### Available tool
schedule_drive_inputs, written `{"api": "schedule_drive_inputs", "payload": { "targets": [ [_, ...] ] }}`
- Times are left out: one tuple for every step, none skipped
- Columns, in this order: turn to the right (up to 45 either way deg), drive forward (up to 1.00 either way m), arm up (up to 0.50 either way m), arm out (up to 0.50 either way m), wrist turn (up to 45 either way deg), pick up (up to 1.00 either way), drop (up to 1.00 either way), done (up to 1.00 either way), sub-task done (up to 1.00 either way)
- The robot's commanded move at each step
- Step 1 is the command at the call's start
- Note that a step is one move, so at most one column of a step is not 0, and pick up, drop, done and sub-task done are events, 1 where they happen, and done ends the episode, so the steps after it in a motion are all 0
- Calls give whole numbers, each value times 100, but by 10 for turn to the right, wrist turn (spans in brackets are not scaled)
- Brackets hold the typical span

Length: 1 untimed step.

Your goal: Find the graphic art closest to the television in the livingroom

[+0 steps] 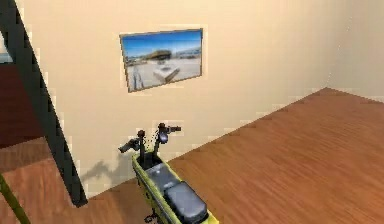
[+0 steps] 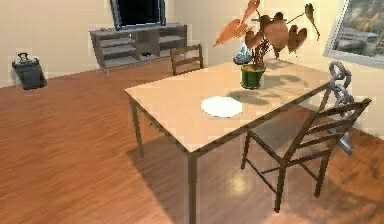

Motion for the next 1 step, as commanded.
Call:
{"api": "schedule_drive_inputs", "payload": {
  "targets": [
    [0, 0, 0, 0, 0, 0, 0, 100, 0]
  ]
}}
